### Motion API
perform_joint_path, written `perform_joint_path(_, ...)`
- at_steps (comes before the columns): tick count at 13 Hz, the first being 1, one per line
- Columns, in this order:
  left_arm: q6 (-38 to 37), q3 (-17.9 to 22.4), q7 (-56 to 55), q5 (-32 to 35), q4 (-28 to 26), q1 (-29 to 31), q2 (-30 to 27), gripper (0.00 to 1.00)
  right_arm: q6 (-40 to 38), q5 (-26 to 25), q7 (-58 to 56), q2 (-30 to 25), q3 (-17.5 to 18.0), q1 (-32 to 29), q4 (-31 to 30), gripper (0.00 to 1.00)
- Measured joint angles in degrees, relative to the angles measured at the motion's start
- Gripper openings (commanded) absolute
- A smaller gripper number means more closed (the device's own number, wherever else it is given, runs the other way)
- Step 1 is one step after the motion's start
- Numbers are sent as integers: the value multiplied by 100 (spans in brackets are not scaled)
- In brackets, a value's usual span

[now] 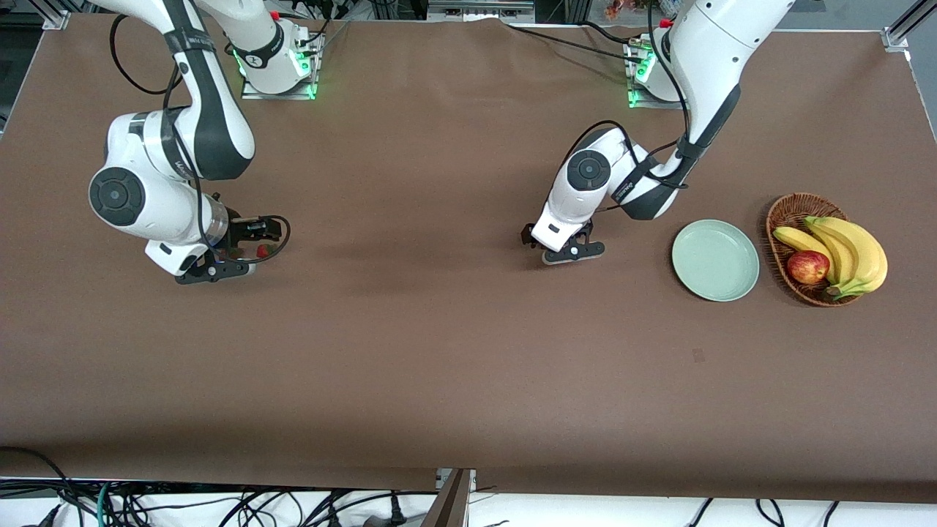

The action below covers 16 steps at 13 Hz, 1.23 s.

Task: Collect all strawberries into plate
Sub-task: 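Grasp the strawberry with the left gripper while the right gripper reaches another, then release the strawberry onto the plate with the left gripper while the right gripper lifts another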

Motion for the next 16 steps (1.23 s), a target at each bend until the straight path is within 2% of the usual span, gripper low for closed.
perform_joint_path(1,0,-3,-41,0,1,-3,17,95,291,0,-37,-4,-14,0,-250,88)
perform_joint_path(2,0,-7,-112,0,1,-15,30,84,590,0,-60,6,-22,0,-494,88)
perform_joint_path(5,0,-28,-335,1,1,-92,65,36,1118,0,-72,159,-38,-1,-875,88)
perform_joint_path(6,0,-28,-356,1,3,-105,69,26,1236,0,-71,247,-61,-10,-901,88)
perform_joint_path(9,0,-18,-378,1,36,-103,72,18,1821,0,-118,652,-93,-86,-938,87)
perform_joint_path(11,0,3,-378,1,95,-80,72,18,2206,46,-293,945,-97,-166,-952,86)
perform_joint_path(13,-126,18,-378,1,230,-24,69,18,2310,291,-570,1101,-99,-268,-956,82)
perform_joint_path(16,-608,23,-378,1,655,115,0,17,2312,400,-652,1134,-96,-297,-963,75)
